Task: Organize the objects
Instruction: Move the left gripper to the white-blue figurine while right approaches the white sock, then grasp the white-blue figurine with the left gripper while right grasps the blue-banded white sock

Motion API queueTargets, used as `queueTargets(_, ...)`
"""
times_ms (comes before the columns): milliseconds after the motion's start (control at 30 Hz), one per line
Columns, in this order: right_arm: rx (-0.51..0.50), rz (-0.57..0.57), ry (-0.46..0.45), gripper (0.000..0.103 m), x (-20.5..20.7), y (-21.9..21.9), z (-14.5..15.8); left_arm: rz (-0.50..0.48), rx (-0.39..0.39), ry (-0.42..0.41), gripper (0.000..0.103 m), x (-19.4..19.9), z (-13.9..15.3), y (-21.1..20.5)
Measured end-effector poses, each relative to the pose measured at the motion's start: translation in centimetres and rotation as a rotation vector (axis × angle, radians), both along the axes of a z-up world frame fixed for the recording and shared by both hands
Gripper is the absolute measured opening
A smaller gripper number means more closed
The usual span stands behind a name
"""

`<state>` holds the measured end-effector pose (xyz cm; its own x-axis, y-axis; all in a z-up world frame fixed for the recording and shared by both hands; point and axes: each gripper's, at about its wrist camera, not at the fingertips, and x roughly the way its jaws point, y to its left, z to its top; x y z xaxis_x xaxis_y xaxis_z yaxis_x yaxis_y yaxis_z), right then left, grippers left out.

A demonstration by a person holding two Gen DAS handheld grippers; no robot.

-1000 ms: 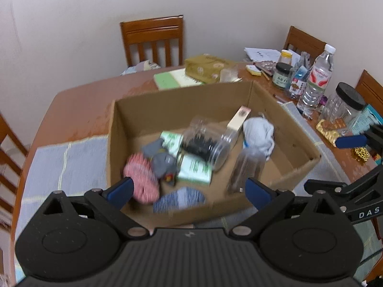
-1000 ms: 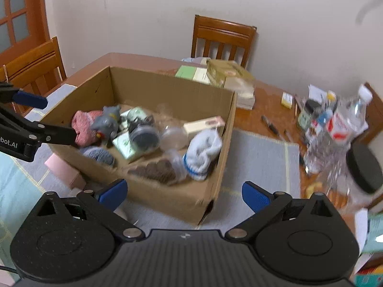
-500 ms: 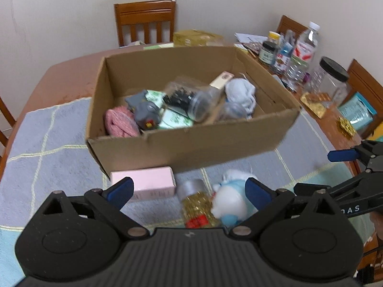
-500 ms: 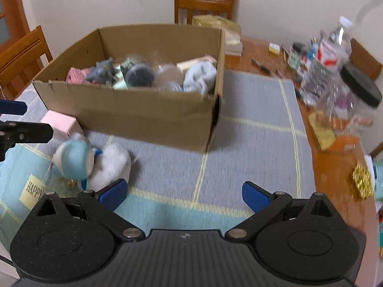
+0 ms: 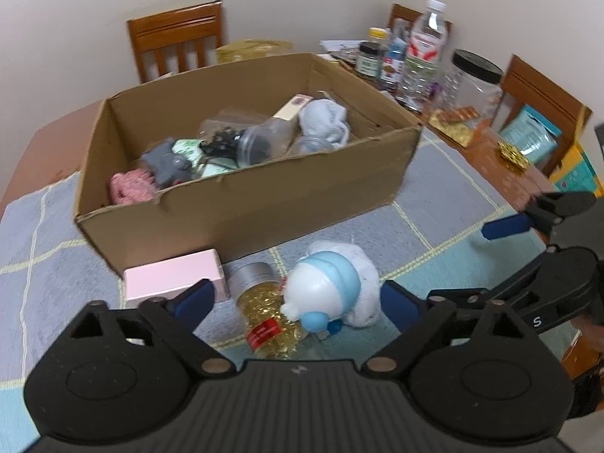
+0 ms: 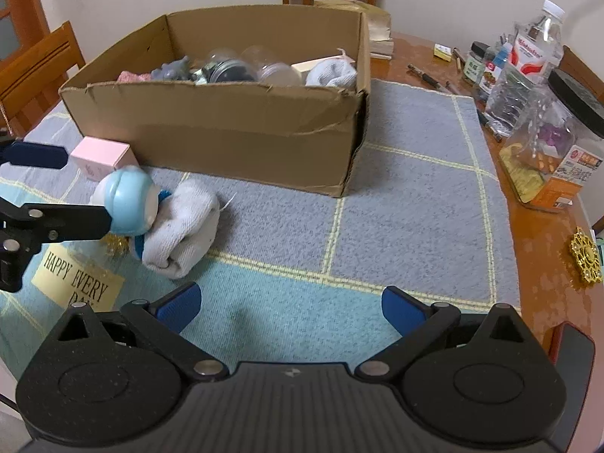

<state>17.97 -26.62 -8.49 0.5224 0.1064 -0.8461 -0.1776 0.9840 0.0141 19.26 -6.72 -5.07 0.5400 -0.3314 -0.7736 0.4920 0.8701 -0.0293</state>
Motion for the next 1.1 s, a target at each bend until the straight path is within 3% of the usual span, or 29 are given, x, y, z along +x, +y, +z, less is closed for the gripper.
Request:
queueTargets(67, -0.005, 0.007, 0.005, 0.103, 0.0, 0.1, -0.2, -0.026, 0.009, 0.001, 0.075, 0.0, -0.3, -0.3)
queueTargets(167, -0.007, 0.011, 0.015, 0.103, 0.1, 0.1, -0.4, -0.048, 0.018, 0.003, 0.067, 0.2, -0.7, -0.6)
queueTargets(667, 0.009, 0.081, 0.034, 0.103, 1.3, -0.1, -1.1, -0.067, -0.035, 0.027, 0.054, 1.5, -1.9, -1.1)
queueTargets(900, 0.028, 0.197, 0.034, 0.103, 1.9, 0.6, -2.0, -0.040, -0.050, 0.036, 0.053, 1.5, -1.9, -1.0)
queueTargets(1100, 0.044, 0.367, 0.012, 0.103, 1.7, 1.9, -2.7, -0.004, -0.063, 0.033, 0.052, 1.5, -1.0, -0.5)
